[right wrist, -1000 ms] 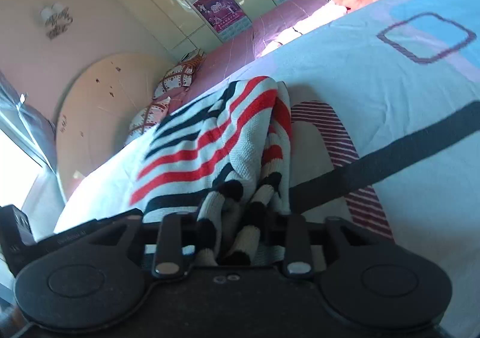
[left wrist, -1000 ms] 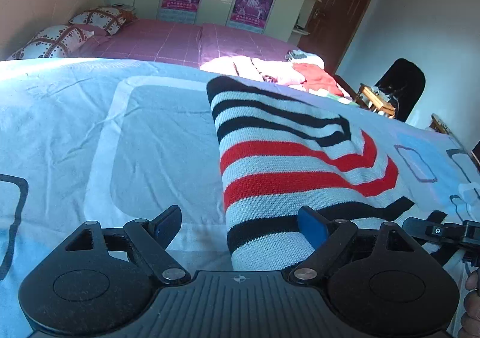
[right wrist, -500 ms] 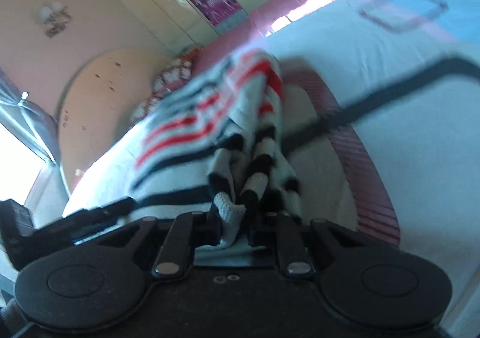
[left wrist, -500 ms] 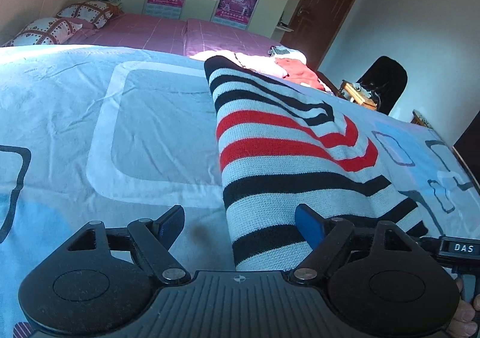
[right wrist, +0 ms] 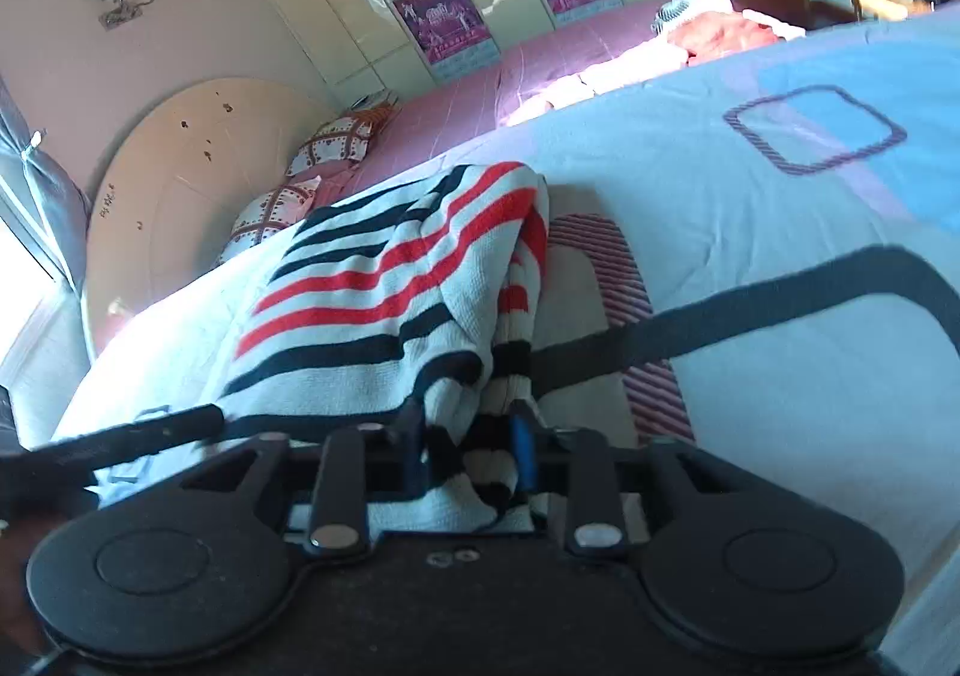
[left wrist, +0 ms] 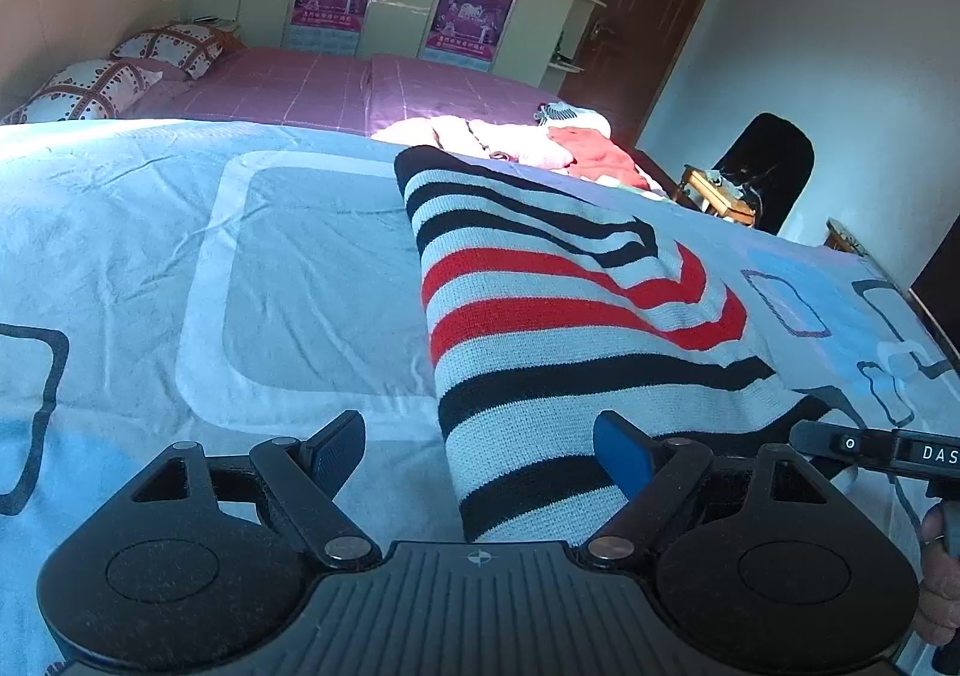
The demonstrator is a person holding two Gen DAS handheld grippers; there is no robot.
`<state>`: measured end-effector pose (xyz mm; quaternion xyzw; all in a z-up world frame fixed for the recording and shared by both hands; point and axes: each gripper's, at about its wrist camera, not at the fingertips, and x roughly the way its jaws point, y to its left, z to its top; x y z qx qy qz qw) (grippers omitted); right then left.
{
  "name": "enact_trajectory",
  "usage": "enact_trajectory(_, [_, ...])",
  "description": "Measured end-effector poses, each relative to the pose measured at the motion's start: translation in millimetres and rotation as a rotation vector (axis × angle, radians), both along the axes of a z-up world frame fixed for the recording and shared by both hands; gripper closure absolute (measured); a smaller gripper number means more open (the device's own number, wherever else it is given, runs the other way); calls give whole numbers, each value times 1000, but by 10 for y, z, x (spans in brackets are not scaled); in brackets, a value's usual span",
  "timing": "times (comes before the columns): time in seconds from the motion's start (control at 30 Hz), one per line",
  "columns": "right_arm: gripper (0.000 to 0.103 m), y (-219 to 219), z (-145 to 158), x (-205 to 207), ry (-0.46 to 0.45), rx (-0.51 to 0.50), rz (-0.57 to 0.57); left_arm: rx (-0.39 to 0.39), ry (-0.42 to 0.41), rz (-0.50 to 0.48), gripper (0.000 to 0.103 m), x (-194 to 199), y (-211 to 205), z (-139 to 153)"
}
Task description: Fold small clothes
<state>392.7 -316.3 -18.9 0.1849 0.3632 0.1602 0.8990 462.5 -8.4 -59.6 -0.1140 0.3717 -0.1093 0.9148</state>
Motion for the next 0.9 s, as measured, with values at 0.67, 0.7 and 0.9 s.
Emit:
enact_trajectory(0.67, [68,-227,-108,468,-11,138,-30,-92,10,11,20,372,82,38])
enact_trajectory(0.7, [74,-169,-101,503,-17,106,-8,-87,17,13,20,395,65,19])
enact_trajectory(0.9, [93,-55,28,436,-128,23,77,-104,41,23,20,409,33,-142])
